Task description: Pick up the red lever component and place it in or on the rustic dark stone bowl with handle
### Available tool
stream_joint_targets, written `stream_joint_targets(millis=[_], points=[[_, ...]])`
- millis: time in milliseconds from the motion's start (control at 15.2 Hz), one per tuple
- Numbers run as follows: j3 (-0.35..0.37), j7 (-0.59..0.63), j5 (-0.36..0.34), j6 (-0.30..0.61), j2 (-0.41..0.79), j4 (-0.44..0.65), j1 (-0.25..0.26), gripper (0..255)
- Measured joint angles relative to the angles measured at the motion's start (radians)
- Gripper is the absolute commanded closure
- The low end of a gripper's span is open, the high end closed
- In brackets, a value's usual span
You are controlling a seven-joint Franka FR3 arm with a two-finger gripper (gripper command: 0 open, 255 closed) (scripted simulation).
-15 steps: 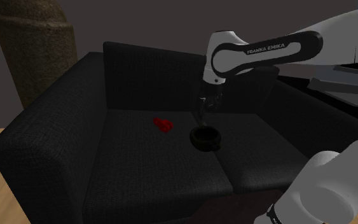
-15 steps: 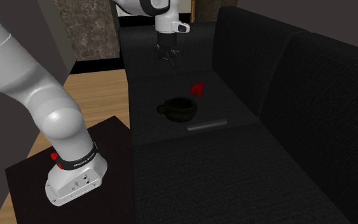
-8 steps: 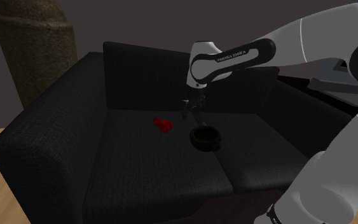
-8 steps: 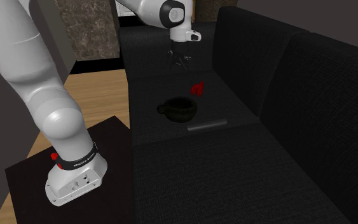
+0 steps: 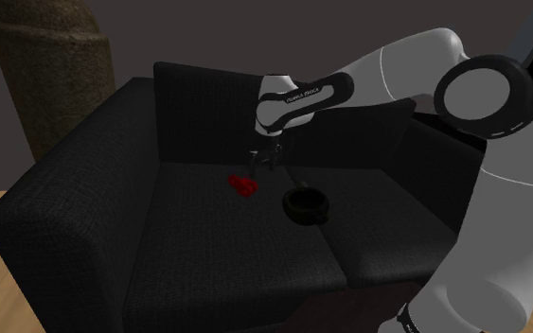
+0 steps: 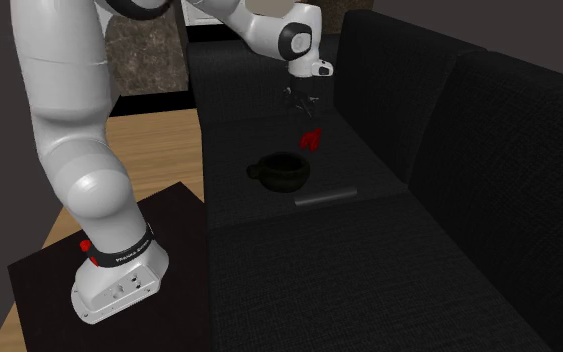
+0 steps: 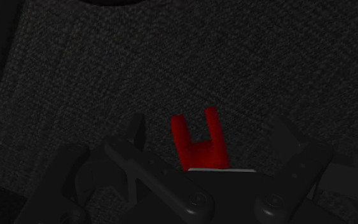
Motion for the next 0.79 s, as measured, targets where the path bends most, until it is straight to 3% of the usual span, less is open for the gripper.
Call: stream_joint_targets(millis=[462,792], points=[[0.004,0.001,0.007,0.005,0.269,0.288,0.004,0],[0.003,-0.003,0.007,0.035,0.332,0.324,0.001,0]])
